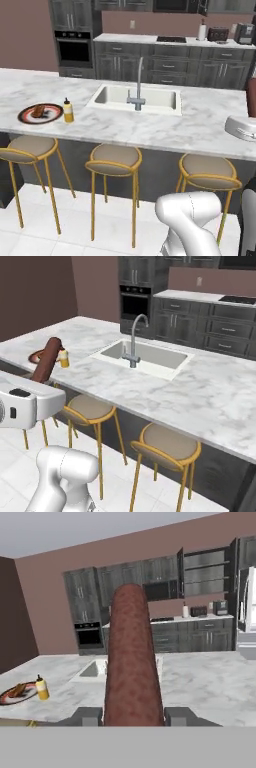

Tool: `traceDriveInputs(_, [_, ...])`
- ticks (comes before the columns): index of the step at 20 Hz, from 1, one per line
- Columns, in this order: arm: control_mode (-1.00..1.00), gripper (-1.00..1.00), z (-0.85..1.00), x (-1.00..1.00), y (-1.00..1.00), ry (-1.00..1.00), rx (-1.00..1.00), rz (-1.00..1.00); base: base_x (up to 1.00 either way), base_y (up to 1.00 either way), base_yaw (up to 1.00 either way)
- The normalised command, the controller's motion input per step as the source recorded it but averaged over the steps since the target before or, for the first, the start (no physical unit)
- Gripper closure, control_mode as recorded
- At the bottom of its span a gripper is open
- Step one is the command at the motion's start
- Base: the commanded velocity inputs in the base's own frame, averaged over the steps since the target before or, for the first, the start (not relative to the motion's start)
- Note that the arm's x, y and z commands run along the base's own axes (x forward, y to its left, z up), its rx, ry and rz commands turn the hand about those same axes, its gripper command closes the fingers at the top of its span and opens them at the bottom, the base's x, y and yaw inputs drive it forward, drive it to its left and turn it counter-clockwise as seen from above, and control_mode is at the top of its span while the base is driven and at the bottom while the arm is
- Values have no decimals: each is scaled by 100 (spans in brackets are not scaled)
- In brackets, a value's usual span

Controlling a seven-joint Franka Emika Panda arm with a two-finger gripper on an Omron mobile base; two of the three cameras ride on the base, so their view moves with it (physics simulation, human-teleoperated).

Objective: Move the hot dog bun to the plate on the dining table and place the condiment next to that plate. Then navigate to the fridge and take the sausage and place it on the plate as well.

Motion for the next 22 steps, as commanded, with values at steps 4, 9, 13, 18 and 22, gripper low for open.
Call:
traceDriveInputs(4, [100, 100, 0, 0, 0, 0, 0, 0, 48, 100, -9])
traceDriveInputs(9, [100, 100, 0, 0, 0, 0, 0, 0, 41, 100, -10])
traceDriveInputs(13, [100, 100, 0, 0, 0, 0, 0, 0, 36, 100, -13])
traceDriveInputs(18, [100, 100, 0, 0, 0, 0, 0, 0, 49, 100, -17])
traceDriveInputs(22, [100, 100, 0, 0, 0, 0, 0, 0, 59, 97, -24])
